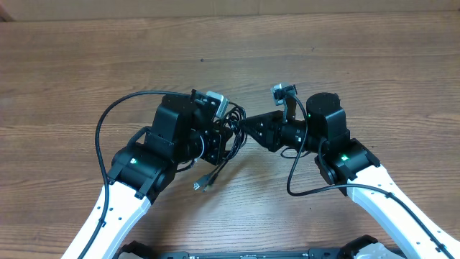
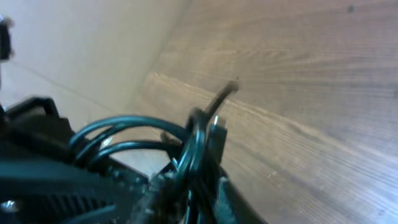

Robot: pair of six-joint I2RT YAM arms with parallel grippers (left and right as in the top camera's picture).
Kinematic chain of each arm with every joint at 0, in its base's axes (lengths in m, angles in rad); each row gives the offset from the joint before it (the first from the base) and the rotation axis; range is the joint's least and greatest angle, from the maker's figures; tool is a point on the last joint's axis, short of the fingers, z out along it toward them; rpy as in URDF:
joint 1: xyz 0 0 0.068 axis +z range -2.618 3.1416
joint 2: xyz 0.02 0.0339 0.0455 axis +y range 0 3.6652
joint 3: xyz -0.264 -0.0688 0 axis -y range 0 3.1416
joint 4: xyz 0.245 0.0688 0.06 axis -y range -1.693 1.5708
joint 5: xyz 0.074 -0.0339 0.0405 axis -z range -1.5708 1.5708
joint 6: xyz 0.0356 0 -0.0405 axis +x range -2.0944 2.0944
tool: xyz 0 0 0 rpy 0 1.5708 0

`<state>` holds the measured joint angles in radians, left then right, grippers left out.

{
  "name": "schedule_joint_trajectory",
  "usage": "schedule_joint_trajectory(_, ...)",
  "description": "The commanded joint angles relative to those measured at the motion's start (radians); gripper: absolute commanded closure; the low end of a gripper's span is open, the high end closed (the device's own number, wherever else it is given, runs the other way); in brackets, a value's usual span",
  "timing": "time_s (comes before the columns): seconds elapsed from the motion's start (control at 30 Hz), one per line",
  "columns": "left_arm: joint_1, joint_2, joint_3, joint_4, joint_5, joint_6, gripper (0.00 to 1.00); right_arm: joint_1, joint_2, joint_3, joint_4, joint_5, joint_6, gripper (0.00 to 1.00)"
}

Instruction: Untangle cables

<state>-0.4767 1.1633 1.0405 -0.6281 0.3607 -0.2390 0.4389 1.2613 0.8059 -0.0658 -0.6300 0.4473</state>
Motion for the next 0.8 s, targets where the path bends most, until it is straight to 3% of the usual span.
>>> schedule_joint_trajectory(0.0, -0.005, -0.007, 0.023, 0.012, 0.078, -0.024, 0.96, -0.002, -0.002, 0.019, 0.005, 0.035, -0.006, 0.83)
schedule_joint_trajectory(0.03, -0.005, -0.007, 0.023, 0.013, 0.079, -0.024, 0.96, -0.002, -0.002, 0.019, 0.005, 0.036, -0.006, 0.80)
schedule_joint_trajectory(0.1, -0.005, -0.007, 0.023, 0.012, 0.079, -0.024, 0.96, -0.002, -0.002, 0.019, 0.005, 0.039, -0.006, 0.60)
schedule_joint_trajectory(0.17, -0.005, -0.007, 0.023, 0.013, 0.087, -0.024, 0.96, -0.002, -0.002, 0.019, 0.005, 0.039, -0.006, 0.59)
schedule_joint_trajectory(0.27, -0.005, -0.007, 0.023, 0.016, 0.109, -0.024, 0.96, -0.002, -0.002, 0.019, 0.005, 0.039, -0.006, 0.71)
schedule_joint_trajectory(0.4, -0.012, -0.007, 0.023, 0.037, 0.131, -0.024, 0.96, -0.002, -0.002, 0.019, 0.005, 0.039, -0.006, 0.77)
schedule_joint_trajectory(0.5, -0.018, -0.007, 0.023, 0.051, 0.130, -0.024, 0.96, -0.002, -0.002, 0.019, 0.008, 0.039, -0.006, 0.96)
schedule_joint_trajectory(0.63, -0.018, -0.007, 0.023, 0.054, 0.082, -0.026, 0.96, -0.002, -0.002, 0.019, 0.007, 0.038, -0.006, 0.96)
schedule_joint_trajectory(0.77, -0.014, -0.007, 0.023, 0.053, -0.022, -0.105, 0.96, -0.002, -0.002, 0.019, 0.004, 0.034, -0.006, 0.96)
